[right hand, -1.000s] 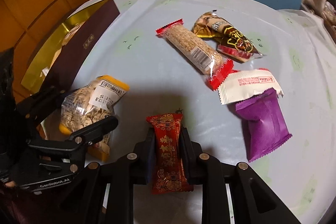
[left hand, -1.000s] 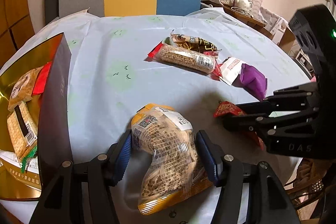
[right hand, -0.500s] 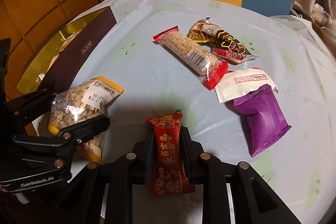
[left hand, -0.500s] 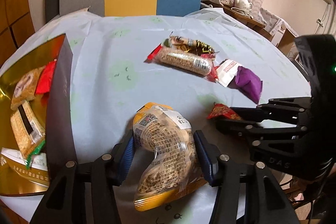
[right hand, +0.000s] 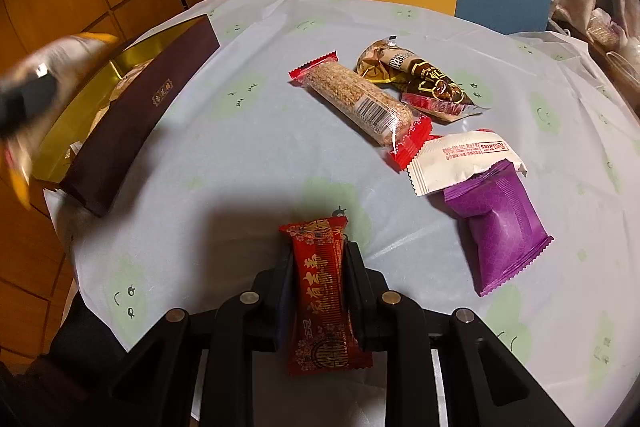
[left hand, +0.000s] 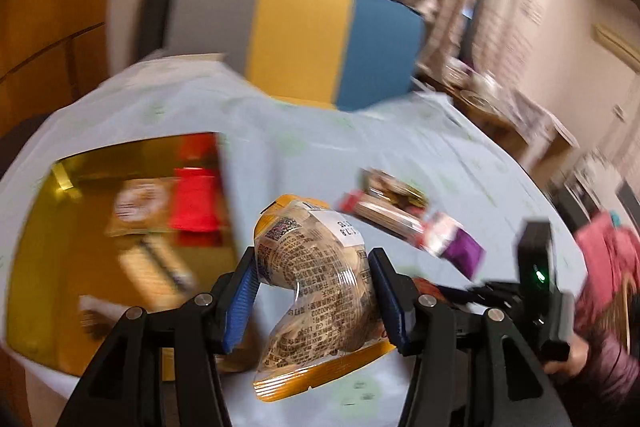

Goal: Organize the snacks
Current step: 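Carry the nut bag into the tin and open the left tool while the right tool holds the candy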

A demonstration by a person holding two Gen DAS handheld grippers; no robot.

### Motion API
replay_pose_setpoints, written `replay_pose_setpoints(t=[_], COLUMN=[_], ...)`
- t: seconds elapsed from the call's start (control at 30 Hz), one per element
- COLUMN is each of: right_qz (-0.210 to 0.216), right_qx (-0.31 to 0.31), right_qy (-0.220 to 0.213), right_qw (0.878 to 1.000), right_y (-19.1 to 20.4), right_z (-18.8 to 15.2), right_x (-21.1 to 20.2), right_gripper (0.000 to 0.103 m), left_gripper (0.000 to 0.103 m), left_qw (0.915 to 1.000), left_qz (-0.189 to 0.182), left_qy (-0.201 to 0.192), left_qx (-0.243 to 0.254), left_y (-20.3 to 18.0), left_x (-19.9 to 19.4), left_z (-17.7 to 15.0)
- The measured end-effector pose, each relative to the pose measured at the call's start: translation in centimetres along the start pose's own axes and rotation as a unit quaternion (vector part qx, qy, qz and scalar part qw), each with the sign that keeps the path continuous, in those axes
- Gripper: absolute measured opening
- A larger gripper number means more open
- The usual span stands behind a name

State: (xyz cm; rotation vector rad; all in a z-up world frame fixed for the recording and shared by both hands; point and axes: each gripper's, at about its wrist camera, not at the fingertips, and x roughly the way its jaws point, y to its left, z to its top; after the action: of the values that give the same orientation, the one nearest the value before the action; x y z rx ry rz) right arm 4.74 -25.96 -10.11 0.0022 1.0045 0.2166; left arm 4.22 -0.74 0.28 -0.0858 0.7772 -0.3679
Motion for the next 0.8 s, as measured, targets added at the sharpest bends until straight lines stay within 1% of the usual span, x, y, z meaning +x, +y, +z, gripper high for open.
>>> replay_pose_setpoints(t=[0.1, 0.2, 0.33, 0.43, 0.53, 0.63, 0.73, 0.8], right_qz=[-0.004, -0.005, -0.003, -0.002, -0.006, -0.008, -0.009, -0.009], right_qx=[-0.001, -0.002, 0.004, 0.003, 0.001, 0.001, -0.001, -0.001], right_qy=[-0.002, -0.003, -0.011, -0.011, -0.011, -0.011, -0.009, -0.008], right_qw=[1.000, 1.000, 1.000, 1.000, 1.000, 1.000, 1.000, 1.000], right_y=[0.2, 0.3, 0.1, 0.0, 0.2, 0.2, 0.2, 0.2], right_z=[0.1, 0.0, -0.2, -0.3, -0.3, -0.3, -0.2, -0.2], right_x=[0.0, 0.0, 0.0, -0.1, -0.1, -0.1, -0.1, -0.1], right_gripper=[0.025, 0.025, 0.025, 0.025, 0.025, 0.025, 0.025, 0.025], left_gripper=[0.055, 0.055, 0.055, 0.055, 0.055, 0.057, 0.058, 0.059], left_qw=[0.9975, 0.9913, 0.9849, 0.9831, 0.9846, 0.9838, 0.9836, 0.9852], left_qz=[0.033, 0.073, 0.093, 0.073, 0.063, 0.046, 0.049, 0.048], left_qy=[-0.005, -0.003, 0.012, 0.027, 0.036, 0.044, 0.057, 0.071], left_qx=[-0.062, -0.110, -0.146, -0.166, -0.159, -0.167, -0.164, -0.148], left_y=[4.6, 8.8, 11.6, 12.2, 11.4, 11.2, 10.9, 10.7], left_x=[-1.1, -1.9, -1.6, -0.2, 1.5, 3.5, 5.6, 7.3], left_z=[0.6, 0.1, -0.9, -0.8, 0.4, 2.0, 3.1, 3.7])
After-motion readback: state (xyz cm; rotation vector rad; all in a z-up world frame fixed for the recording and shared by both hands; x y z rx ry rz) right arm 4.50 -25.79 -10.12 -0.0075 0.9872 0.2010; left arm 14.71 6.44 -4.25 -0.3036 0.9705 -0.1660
